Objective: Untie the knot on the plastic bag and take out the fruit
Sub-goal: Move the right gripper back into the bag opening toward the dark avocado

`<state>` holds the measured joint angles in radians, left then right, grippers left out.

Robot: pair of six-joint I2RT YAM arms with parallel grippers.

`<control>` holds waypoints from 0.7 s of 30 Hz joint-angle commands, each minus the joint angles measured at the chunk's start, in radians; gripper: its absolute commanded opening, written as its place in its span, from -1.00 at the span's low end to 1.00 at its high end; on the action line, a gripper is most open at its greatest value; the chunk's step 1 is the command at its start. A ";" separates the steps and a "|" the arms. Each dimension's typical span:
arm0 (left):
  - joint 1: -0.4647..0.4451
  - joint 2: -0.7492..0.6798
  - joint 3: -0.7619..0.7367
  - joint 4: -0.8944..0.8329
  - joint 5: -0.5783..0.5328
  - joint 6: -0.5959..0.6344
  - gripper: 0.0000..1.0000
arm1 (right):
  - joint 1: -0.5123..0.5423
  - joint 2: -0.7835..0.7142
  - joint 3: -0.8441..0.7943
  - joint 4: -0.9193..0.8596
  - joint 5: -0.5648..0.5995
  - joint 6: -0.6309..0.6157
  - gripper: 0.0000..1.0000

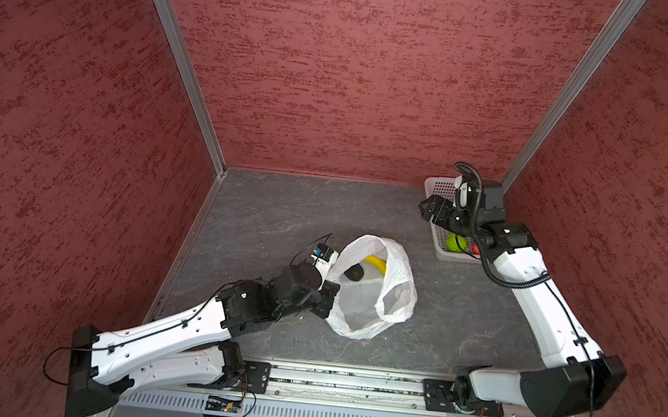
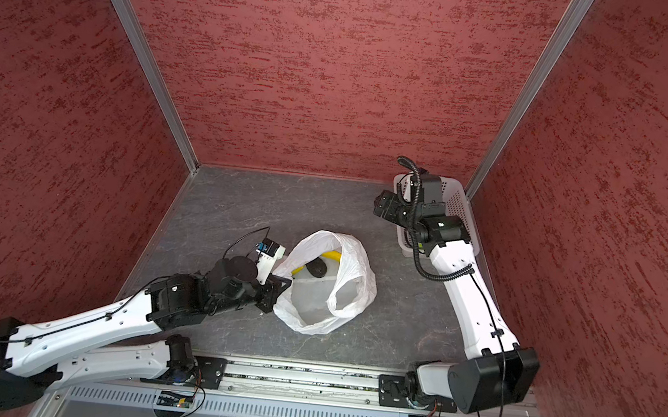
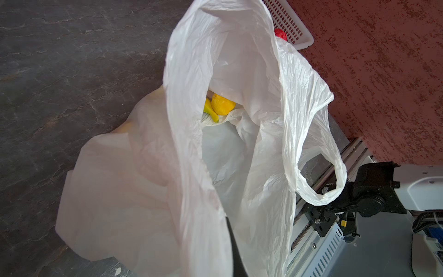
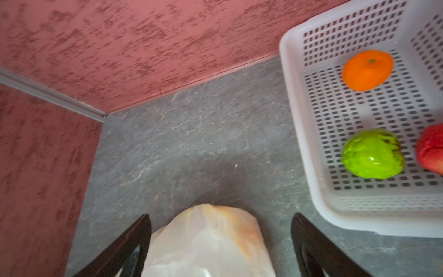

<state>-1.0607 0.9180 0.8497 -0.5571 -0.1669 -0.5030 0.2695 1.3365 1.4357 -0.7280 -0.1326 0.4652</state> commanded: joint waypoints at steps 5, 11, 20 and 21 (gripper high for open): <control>0.000 -0.002 0.047 0.037 -0.025 0.031 -1.00 | 0.187 -0.077 0.037 -0.083 -0.103 0.121 0.84; 0.000 -0.001 0.057 0.049 -0.020 0.030 -1.00 | 0.341 -0.077 0.065 -0.090 -0.116 0.189 0.83; -0.001 0.001 0.061 0.046 -0.022 0.035 -1.00 | 0.527 -0.061 0.006 -0.088 -0.055 0.221 0.79; 0.000 0.001 0.058 0.047 -0.021 0.036 -1.00 | 0.537 -0.061 -0.009 -0.086 -0.045 0.220 0.78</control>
<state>-1.0607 0.9184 0.8886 -0.5369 -0.1822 -0.4808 0.7780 1.2736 1.4555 -0.7979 -0.2173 0.6617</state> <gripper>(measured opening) 0.050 0.893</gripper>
